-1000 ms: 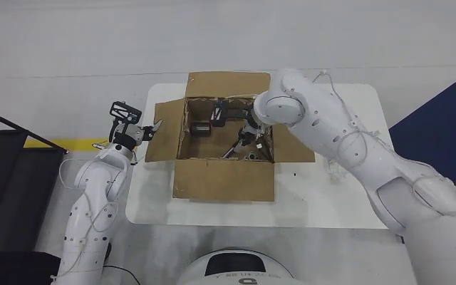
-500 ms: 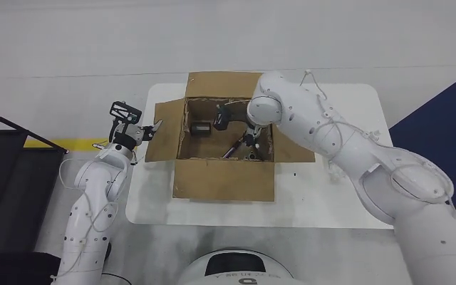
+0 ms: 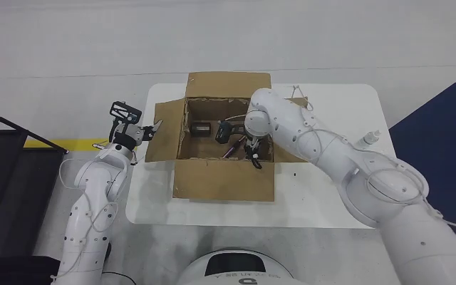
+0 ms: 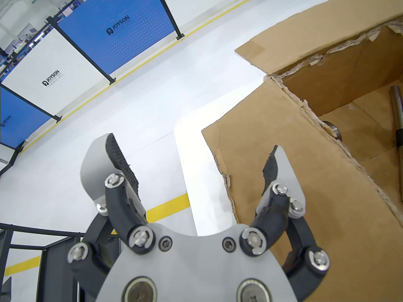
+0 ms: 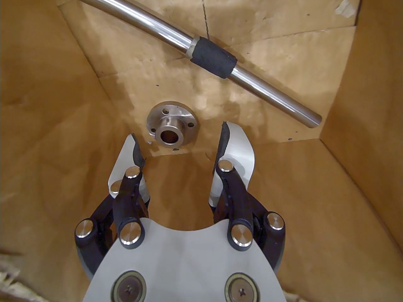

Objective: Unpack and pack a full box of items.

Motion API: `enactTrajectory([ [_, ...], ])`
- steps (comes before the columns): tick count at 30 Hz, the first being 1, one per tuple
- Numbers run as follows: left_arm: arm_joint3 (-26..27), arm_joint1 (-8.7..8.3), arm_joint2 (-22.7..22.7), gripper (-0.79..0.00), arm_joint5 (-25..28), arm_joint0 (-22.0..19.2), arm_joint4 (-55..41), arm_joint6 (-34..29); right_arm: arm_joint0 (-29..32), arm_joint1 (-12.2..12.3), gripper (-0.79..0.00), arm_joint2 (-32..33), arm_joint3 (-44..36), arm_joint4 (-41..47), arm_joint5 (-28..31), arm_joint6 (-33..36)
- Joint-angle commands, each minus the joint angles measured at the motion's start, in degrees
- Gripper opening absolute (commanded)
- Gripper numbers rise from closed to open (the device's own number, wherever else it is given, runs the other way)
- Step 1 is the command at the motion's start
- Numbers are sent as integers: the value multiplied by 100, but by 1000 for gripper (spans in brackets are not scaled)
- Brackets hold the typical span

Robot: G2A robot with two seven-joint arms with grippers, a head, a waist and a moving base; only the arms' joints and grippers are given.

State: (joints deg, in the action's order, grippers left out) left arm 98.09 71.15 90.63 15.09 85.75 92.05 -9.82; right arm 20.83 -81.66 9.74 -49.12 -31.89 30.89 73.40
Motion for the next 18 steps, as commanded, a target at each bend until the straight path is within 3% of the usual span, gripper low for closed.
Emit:
enactTrajectory([
  [1, 0, 0, 0, 0, 0, 0, 0, 0, 38, -49, -345, 0, 98, -53, 38, -38],
  [7, 0, 0, 0, 0, 0, 0, 0, 0, 173, -207, -416, 0, 379, -391, 174, -172],
  [15, 0, 0, 0, 0, 0, 0, 0, 0, 94, -452, -453, 0, 776, -876, 179, -179],
  [18, 0, 0, 0, 0, 0, 0, 0, 0, -42, -507, -551, 0, 859, -943, 278, -278],
])
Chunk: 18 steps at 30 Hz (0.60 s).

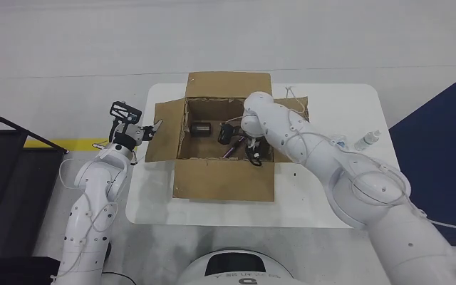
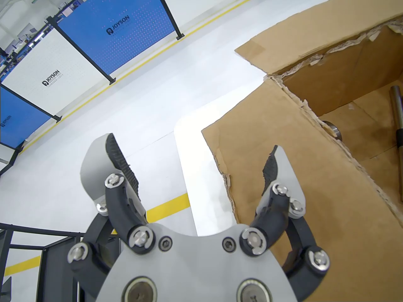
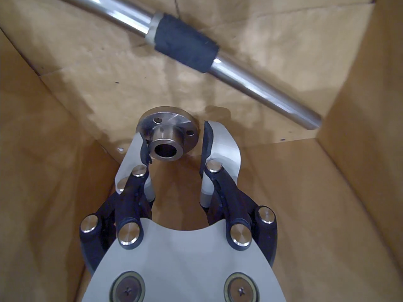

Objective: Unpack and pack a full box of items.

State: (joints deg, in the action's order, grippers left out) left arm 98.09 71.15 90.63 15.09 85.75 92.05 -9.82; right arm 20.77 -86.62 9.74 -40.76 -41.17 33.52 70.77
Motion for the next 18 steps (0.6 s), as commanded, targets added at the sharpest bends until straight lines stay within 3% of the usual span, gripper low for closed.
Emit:
enactTrajectory([
  [1, 0, 0, 0, 0, 0, 0, 0, 0, -59, -26, -554, 0, 42, -30, 22, -22],
  [4, 0, 0, 0, 0, 0, 0, 0, 0, -85, -65, -576, 0, 95, -61, 50, -50],
  [18, 0, 0, 0, 0, 0, 0, 0, 0, 56, -192, -499, 0, 467, -25, 153, -152],
])
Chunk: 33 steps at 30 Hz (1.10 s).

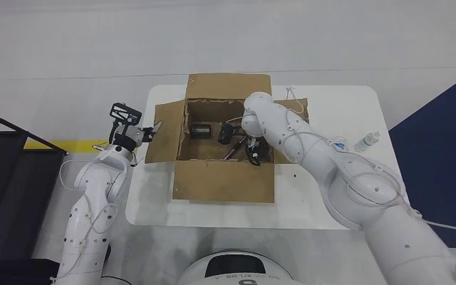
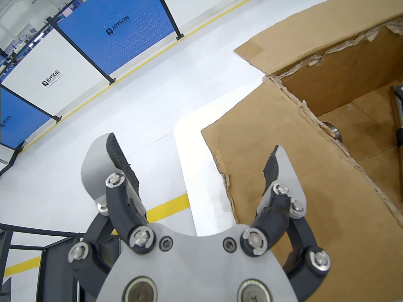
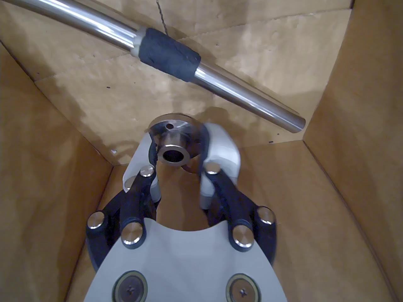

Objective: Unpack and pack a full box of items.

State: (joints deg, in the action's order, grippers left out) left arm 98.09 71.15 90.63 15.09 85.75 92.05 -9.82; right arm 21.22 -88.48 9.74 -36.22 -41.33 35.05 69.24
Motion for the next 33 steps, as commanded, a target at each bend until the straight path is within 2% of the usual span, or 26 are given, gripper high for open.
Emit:
enactTrajectory([
  [1, 0, 0, 0, 0, 0, 0, 0, 0, 25, -15, -489, 0, 20, -20, 1, -1],
  [3, 0, 0, 0, 0, 0, 0, 0, 0, 38, -32, -477, 0, 37, -38, 5, -5],
  [5, 0, 0, 0, 0, 0, 0, 0, 0, 43, -48, -508, 0, 36, -93, 1, -1],
  [6, 0, 0, 0, 0, 0, 0, 0, 0, 41, -54, -557, 0, 30, -123, -2, 2],
  [7, 0, 0, 0, 0, 0, 0, 0, 0, 37, -59, -720, 0, 27, -149, -9, 9],
  [8, 0, 0, 0, 0, 0, 0, 0, 0, 35, -63, -785, 0, 22, -169, -19, 19],
  [15, 0, 0, 0, 0, 0, 0, 0, 0, -54, -24, -785, 0, -163, -239, -102, 102],
  [20, 0, 0, 0, 0, 0, 0, 0, 0, -146, 165, -785, 163, -646, -365, -222, -75],
  [27, 0, 0, 0, 0, 0, 0, 0, 0, 65, 753, -785, 612, -1945, -1055, -842, -742],
  [33, 0, 0, 0, 0, 0, 0, 0, 0, 596, 1387, -785, 1194, -3203, -1475, -972, -729],
])
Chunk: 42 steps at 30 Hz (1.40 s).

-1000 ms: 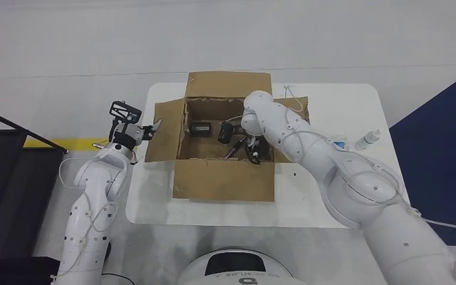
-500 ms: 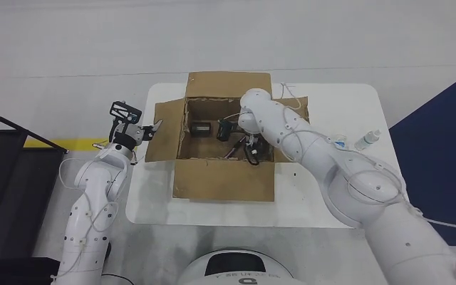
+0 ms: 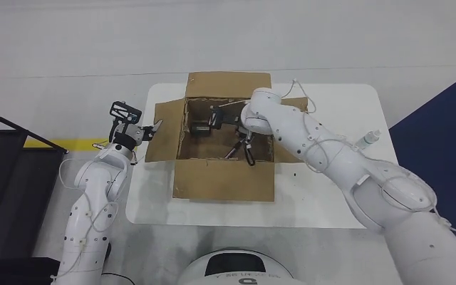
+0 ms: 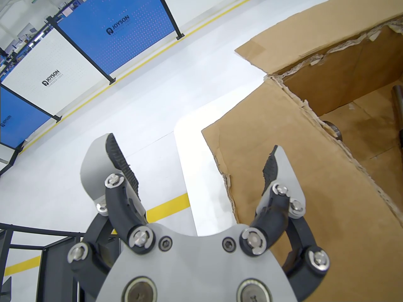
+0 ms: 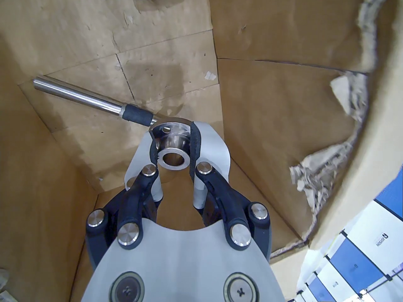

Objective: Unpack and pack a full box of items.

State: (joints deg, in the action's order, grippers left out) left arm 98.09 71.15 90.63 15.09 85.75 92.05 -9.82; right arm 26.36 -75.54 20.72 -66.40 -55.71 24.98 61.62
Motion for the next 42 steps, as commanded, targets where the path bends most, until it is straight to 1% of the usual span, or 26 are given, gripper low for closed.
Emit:
enactTrajectory([
  [1, 0, 0, 0, 0, 0, 0, 0, 0, 174, 183, -785, 193, -355, -77, 76, 61],
  [5, 0, 0, 0, 0, 0, 0, 0, 0, 488, 441, -785, 513, -865, -256, 142, 154],
  [11, 0, 0, 0, 0, 0, 0, 0, 0, 954, 765, -785, 1060, -1604, -636, 106, -31],
  [14, 0, 0, 0, 0, 0, 0, 0, 0, 1254, 931, -785, 1391, -1975, -885, 78, -315],
  [19, 0, 0, 0, 0, 0, 0, 0, 0, 1907, 1216, -785, 2043, -2677, -1442, -92, -995],
  [23, 0, 0, 0, 0, 0, 0, 0, 0, 2425, 1408, -785, 2520, -3168, -1731, 22, -1351],
  [28, 0, 0, 0, 0, 0, 0, 0, 0, 2915, 1555, -785, 2983, -3625, -1938, 49, -1586],
  [32, 0, 0, 0, 0, 0, 0, 0, 0, 3389, 1673, -785, 3387, -4031, -2092, 99, -1947],
  [36, 0, 0, 0, 0, 0, 0, 0, 0, 3739, 1749, -785, 3679, -4217, -2179, 180, -2155],
  [38, 0, 0, 0, 0, 0, 0, 0, 0, 3739, 1752, -785, 3677, -4135, -2090, 407, -2127],
  [40, 0, 0, 0, 0, 0, 0, 0, 0, 3539, 1712, -785, 3539, -3885, -1943, 647, -1986],
  [42, 0, 0, 0, 0, 0, 0, 0, 0, 3266, 1635, -785, 3311, -3631, -1771, 743, -1854],
])
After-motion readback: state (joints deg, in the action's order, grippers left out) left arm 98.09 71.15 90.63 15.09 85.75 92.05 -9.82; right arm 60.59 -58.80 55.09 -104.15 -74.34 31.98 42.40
